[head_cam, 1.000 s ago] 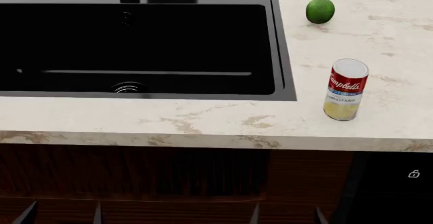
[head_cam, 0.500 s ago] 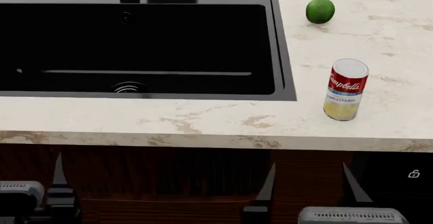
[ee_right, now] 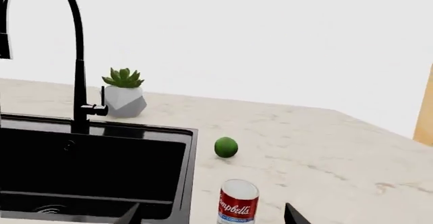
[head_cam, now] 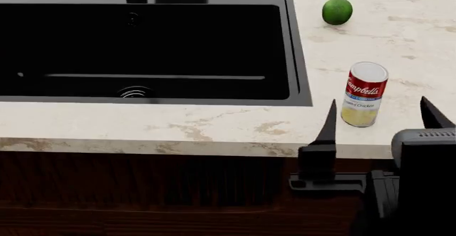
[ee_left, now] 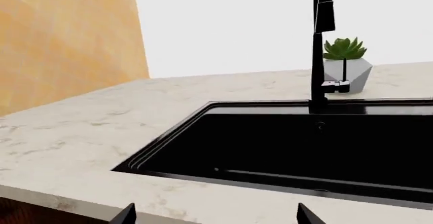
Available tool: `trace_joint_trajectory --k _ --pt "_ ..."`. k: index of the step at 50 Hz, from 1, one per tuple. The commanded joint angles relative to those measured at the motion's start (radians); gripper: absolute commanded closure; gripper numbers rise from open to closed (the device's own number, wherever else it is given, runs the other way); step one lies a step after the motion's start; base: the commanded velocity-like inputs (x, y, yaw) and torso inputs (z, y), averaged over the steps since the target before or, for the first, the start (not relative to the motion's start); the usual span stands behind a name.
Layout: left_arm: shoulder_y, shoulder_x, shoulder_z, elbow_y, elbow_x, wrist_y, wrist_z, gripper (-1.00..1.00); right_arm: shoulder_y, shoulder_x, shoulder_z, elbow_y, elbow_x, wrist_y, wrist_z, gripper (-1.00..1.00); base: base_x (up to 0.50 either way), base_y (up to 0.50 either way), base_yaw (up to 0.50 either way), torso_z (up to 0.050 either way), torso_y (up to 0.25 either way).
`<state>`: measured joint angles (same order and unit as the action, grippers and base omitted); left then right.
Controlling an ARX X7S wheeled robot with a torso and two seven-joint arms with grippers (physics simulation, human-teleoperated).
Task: Pick the canned food from the counter and place it in the sink
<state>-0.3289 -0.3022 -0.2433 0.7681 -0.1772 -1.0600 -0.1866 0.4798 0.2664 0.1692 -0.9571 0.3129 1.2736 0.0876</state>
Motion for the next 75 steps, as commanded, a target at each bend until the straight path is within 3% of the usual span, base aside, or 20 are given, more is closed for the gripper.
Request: trace_joint_trajectory --k 1,3,5,9,11,36,75 --pt "-0.033 -0.017 -0.065 0.045 -0.024 -0.079 0.002 -1.00 0.279 0.115 0.236 0.006 0.585 0.296 0.330 -1.00 0.00 0.00 0.00 0.000 0.000" --pt "-0.027 -0.013 -0.068 0.043 -0.025 -0.069 0.003 -1.00 0.335 0.159 0.262 0.068 0.885 0.295 0.517 -1.00 0.00 0.00 0.00 0.000 0.000" --pt "-0.018 -0.009 -0.070 0.038 -0.027 -0.058 0.005 -1.00 0.353 0.166 0.263 0.081 0.962 0.284 0.568 -1.00 0.30 0.00 0.00 0.000 0.000" --pt "-0.020 -0.007 -0.069 0.035 -0.028 -0.052 0.005 -1.00 0.343 0.174 0.251 0.080 0.983 0.260 0.592 -1.00 0.41 0.13 0.00 0.000 0.000" --pt "-0.011 0.003 -0.079 0.057 -0.042 -0.063 0.012 -1.00 0.261 0.162 0.304 0.057 0.984 0.200 0.537 -1.00 0.43 0.30 0.00 0.000 0.000" --pt "0.005 0.004 -0.101 0.074 -0.059 -0.063 0.011 -1.00 0.261 0.186 0.313 0.074 1.099 0.163 0.631 -1.00 0.43 0.15 0.00 0.000 0.000" --pt "0.008 0.003 -0.100 0.078 -0.077 -0.065 -0.001 -1.00 0.203 0.223 0.296 0.067 1.125 0.090 0.637 -1.00 0.15 -0.02 0.00 0.000 0.000"
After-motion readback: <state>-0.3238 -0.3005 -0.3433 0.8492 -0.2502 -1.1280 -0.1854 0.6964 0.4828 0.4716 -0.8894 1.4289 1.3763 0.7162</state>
